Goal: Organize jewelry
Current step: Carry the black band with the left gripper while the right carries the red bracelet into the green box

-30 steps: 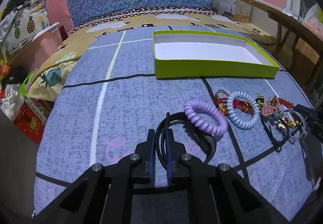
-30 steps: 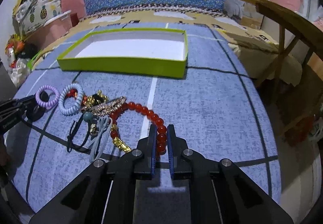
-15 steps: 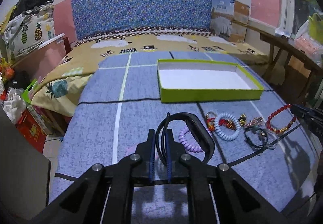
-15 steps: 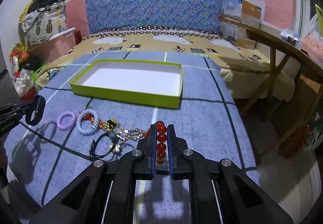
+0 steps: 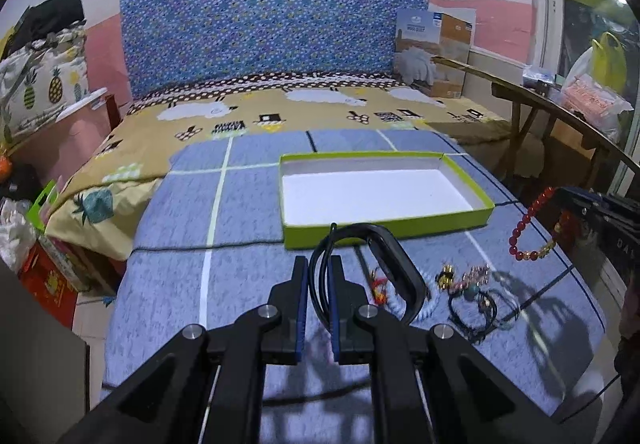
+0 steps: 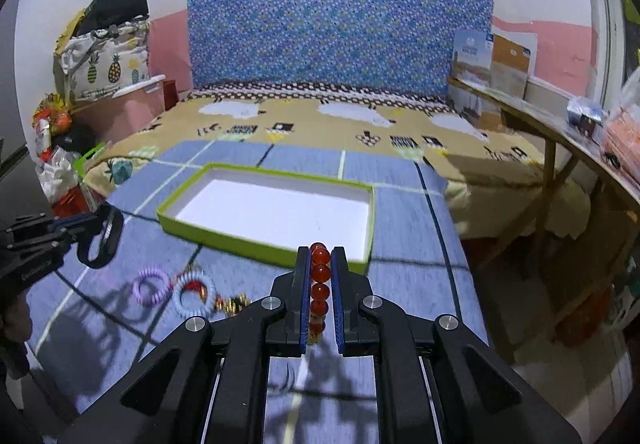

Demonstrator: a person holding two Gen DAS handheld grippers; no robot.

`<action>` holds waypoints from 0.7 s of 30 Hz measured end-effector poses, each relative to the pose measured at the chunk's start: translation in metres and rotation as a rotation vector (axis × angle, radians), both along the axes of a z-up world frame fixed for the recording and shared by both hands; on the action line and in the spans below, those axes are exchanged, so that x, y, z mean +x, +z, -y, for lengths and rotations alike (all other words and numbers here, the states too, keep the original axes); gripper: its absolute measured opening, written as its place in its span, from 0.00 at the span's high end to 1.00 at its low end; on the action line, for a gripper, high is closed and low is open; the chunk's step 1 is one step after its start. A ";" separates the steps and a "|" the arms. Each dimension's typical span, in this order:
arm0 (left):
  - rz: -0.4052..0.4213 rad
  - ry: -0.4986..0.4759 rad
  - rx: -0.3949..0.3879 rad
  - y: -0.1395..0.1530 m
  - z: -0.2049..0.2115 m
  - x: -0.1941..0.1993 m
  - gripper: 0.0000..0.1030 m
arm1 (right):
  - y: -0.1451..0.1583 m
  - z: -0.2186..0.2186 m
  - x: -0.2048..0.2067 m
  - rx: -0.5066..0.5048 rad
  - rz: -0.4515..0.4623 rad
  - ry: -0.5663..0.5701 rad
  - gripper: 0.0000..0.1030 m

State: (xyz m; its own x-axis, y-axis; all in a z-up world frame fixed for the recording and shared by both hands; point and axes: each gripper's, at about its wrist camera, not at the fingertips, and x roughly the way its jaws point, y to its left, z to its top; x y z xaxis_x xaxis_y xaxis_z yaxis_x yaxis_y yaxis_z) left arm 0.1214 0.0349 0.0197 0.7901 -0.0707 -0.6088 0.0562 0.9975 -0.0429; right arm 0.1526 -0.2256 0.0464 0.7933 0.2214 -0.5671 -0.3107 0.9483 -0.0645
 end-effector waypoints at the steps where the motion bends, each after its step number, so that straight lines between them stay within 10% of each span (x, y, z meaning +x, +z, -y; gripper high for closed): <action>1: 0.004 -0.004 0.003 0.002 0.001 0.004 0.91 | 0.002 -0.001 0.004 0.003 0.005 0.006 0.91; 21: -0.013 -0.019 0.049 -0.009 0.002 0.124 0.91 | -0.020 -0.007 0.136 0.072 -0.054 0.013 0.91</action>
